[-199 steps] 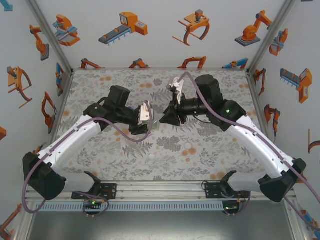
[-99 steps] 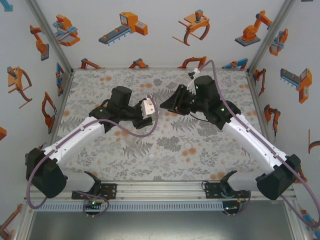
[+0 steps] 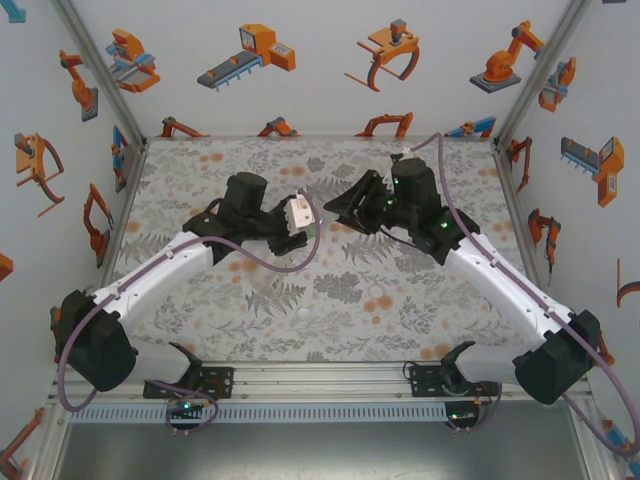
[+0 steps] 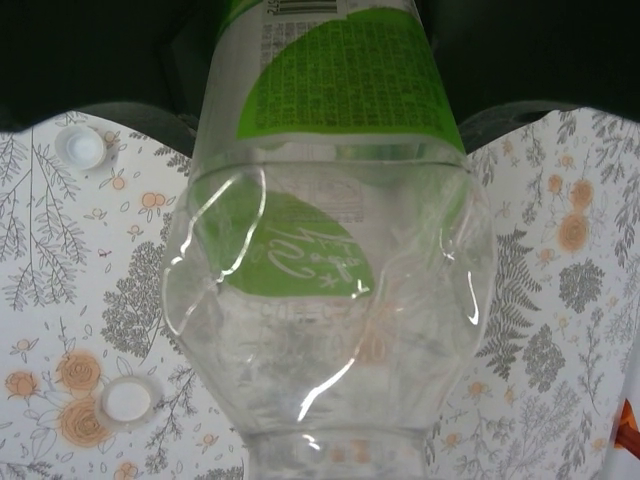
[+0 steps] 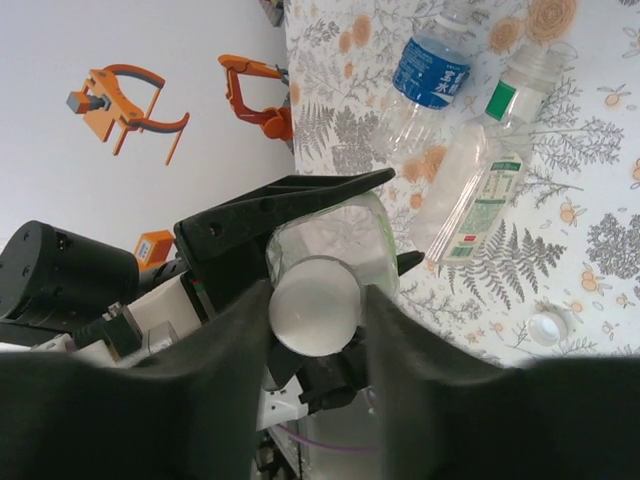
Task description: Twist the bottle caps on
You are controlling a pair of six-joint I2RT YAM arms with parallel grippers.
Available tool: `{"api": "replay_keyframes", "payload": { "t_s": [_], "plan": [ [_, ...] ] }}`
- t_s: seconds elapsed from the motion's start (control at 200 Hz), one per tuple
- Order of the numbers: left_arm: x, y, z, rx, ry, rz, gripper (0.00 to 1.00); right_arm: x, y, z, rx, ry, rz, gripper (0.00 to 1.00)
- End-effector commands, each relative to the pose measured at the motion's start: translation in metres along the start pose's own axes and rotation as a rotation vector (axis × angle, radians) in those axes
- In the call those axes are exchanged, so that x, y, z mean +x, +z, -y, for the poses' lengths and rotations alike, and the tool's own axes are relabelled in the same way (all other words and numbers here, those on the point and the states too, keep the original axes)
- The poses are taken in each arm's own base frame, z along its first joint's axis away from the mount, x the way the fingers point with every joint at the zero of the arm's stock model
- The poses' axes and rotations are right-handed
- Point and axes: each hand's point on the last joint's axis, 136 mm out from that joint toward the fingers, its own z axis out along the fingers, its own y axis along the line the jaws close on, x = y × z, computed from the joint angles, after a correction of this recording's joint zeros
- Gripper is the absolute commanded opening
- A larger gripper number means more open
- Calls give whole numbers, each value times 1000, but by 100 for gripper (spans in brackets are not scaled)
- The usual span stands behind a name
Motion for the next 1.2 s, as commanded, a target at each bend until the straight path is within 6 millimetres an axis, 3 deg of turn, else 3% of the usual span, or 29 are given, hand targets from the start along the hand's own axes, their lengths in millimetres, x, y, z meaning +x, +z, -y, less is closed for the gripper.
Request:
{"api": "replay_keyframes", "payload": {
  "t_s": [0.0, 0.25, 0.381, 0.576, 0.741, 0.931, 1.197],
  "plan": [
    [-43, -7, -5, 12, 94, 126, 0, 0, -3, 0, 9, -37, -34, 57],
    [-30, -3, 4, 65, 78, 77, 0, -25, -36, -13, 6, -247, 33, 65],
    [-27, -5, 14, 128, 71, 55, 0, -34, -51, -40, -87, -510, 61, 63],
    [-29, -16, 38, 259, 60, 55, 0, 0, -70, -81, -319, -1074, -27, 58],
    [-32, -26, 55, 347, 35, 66, 0, 52, -99, -97, -651, -1463, -94, 58],
    [-36, -31, 64, 410, -3, 71, 0, 78, -103, -91, -765, -1630, -119, 57],
    [-37, -32, 68, 441, -25, 73, 0, 92, -90, -72, -755, -1638, -186, 56]
  ]
}}
